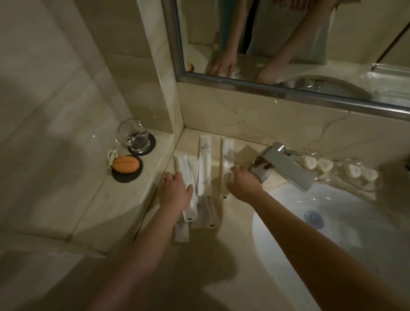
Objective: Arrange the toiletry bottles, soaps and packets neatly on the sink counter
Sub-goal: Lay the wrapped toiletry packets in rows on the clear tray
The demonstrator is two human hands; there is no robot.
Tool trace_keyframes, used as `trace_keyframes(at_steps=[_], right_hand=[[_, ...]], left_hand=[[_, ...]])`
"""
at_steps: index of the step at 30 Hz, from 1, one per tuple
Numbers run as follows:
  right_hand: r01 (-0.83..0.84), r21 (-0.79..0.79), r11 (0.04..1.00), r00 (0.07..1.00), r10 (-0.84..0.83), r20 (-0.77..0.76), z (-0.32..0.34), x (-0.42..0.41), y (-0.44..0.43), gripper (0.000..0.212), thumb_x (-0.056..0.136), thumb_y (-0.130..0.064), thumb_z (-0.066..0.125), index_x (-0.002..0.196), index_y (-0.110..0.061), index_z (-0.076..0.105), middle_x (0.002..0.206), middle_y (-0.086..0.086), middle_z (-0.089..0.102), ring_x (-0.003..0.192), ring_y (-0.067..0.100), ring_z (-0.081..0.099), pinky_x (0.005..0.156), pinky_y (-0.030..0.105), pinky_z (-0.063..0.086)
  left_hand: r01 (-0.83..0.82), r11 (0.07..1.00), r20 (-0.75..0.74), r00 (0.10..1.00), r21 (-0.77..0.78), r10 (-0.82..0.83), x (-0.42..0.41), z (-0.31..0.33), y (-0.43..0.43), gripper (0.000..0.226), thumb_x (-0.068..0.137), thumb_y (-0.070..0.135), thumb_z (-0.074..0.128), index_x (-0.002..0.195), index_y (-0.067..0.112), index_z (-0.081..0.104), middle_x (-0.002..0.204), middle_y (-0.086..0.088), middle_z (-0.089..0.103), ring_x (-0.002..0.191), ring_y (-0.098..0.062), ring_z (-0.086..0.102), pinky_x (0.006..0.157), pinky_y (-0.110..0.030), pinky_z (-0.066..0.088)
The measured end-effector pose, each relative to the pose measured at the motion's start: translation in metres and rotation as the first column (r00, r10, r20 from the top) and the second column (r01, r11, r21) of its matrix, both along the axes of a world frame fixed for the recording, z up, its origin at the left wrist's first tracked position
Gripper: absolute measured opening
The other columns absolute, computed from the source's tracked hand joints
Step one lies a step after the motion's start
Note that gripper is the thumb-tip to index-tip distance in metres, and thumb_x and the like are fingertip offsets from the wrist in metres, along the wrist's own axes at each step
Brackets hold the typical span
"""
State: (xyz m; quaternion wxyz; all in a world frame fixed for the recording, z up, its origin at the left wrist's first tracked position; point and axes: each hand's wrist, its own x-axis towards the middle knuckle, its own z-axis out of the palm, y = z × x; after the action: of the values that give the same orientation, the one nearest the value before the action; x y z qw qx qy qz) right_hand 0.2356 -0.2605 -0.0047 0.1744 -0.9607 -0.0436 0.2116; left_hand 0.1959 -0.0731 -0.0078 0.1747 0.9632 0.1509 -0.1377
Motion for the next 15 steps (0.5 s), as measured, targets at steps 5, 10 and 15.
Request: trace_keyframes(at_steps=[5,10,15], right_hand=[[0.114,-0.002,0.993,0.993,-0.114,-0.043,-0.008,0.033,0.015,0.057,0.093,-0.035,0.048,0.14,-0.011,0.027,0.135,0.018,0.044,0.115,0.036,0.052,0.09,0.047,0.05],[0.282,-0.051,0.958,0.959,-0.284,-0.028,-0.024,0.045,0.027,0.061,0.091,-0.032,0.054,0.141,-0.015,0.025,0.139,0.016,0.041,0.114,0.032,0.055,0.083,0.039,0.05],[0.504,0.19,0.843,0.862,-0.477,-0.173,-0.035,0.051,0.024,0.019,0.099,-0.022,0.04,0.116,-0.017,0.048,0.123,0.012,0.057,0.105,0.025,0.056,0.084,0.031,0.043]], left_hand=[[0.088,0.996,0.028,0.996,0.009,-0.088,0.045,-0.001,-0.01,0.046,0.093,0.039,0.045,0.13,0.013,0.043,0.137,-0.012,0.039,0.128,-0.029,0.034,0.1,-0.043,0.039],[0.107,0.994,-0.007,0.994,0.032,-0.107,0.086,-0.01,-0.025,0.047,0.09,0.044,0.048,0.124,0.011,0.047,0.131,-0.012,0.043,0.121,-0.031,0.039,0.092,-0.041,0.04],[-0.002,1.0,-0.105,0.994,-0.023,0.0,0.114,-0.021,-0.036,0.058,0.084,0.05,0.056,0.125,0.011,0.048,0.133,-0.013,0.043,0.124,-0.031,0.04,0.096,-0.042,0.038]])
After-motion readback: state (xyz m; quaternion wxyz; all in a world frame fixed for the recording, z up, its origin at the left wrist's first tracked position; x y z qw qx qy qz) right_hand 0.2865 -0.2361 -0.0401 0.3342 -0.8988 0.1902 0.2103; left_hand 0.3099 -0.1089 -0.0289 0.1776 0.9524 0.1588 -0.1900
